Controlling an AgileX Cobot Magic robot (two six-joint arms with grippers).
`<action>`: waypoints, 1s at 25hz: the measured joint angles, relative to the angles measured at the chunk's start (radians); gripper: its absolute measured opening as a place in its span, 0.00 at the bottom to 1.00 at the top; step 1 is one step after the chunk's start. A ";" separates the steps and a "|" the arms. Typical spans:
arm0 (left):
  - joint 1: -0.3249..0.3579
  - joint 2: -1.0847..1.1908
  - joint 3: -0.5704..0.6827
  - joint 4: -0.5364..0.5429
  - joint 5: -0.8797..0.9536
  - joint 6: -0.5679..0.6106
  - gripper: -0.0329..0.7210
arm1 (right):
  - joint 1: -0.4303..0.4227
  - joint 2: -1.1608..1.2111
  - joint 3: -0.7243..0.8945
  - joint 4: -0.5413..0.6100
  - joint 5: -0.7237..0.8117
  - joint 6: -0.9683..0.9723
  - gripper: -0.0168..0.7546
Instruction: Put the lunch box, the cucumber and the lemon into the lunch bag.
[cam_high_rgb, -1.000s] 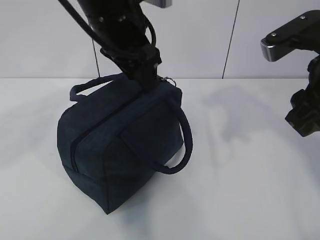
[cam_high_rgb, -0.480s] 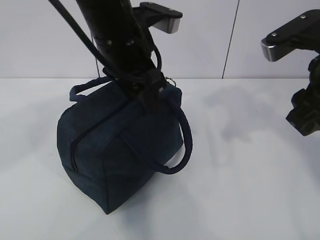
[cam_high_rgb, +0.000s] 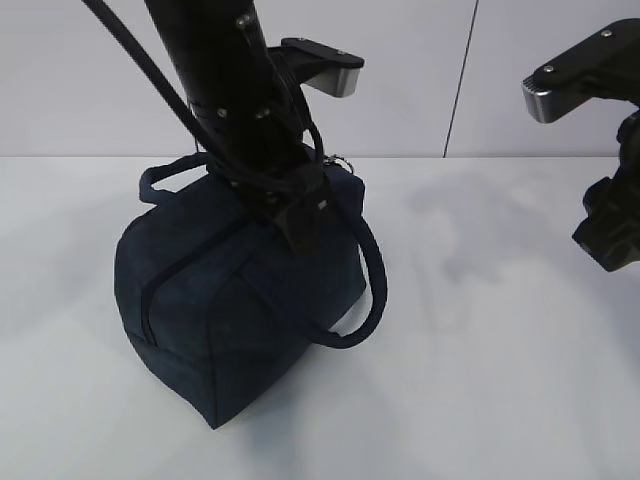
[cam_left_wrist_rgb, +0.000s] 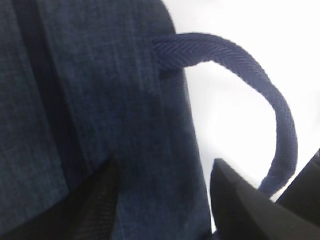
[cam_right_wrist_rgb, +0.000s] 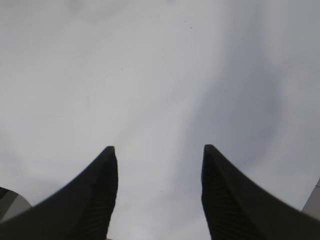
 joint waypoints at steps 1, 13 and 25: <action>0.000 0.005 0.000 -0.002 0.000 0.002 0.59 | 0.000 0.000 0.000 0.000 0.000 0.000 0.53; 0.000 0.023 0.000 0.033 -0.004 0.213 0.05 | 0.000 0.000 0.000 -0.018 0.000 0.000 0.53; 0.000 -0.082 0.084 0.034 -0.004 0.432 0.05 | 0.000 0.000 0.000 -0.022 0.000 0.000 0.53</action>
